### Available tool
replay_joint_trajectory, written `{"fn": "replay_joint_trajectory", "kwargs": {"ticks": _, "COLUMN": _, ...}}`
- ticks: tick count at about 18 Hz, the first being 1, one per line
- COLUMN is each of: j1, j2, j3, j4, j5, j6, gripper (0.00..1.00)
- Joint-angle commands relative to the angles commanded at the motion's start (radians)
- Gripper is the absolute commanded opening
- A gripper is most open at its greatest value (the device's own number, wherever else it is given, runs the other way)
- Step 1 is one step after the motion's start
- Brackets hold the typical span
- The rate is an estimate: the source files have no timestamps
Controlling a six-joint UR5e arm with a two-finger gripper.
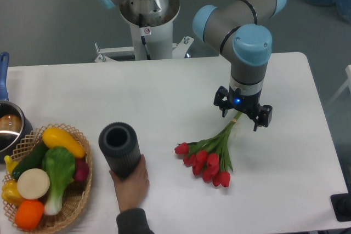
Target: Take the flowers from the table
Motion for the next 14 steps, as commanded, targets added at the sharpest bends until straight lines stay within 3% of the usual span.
{"fn": "replay_joint_trajectory", "kwargs": {"ticks": 14, "j1": -0.005, "j2": -0.024, "j3": -0.026, "j4": 0.005, "j5": -0.005, "j6": -0.009, "gripper": 1.0}}
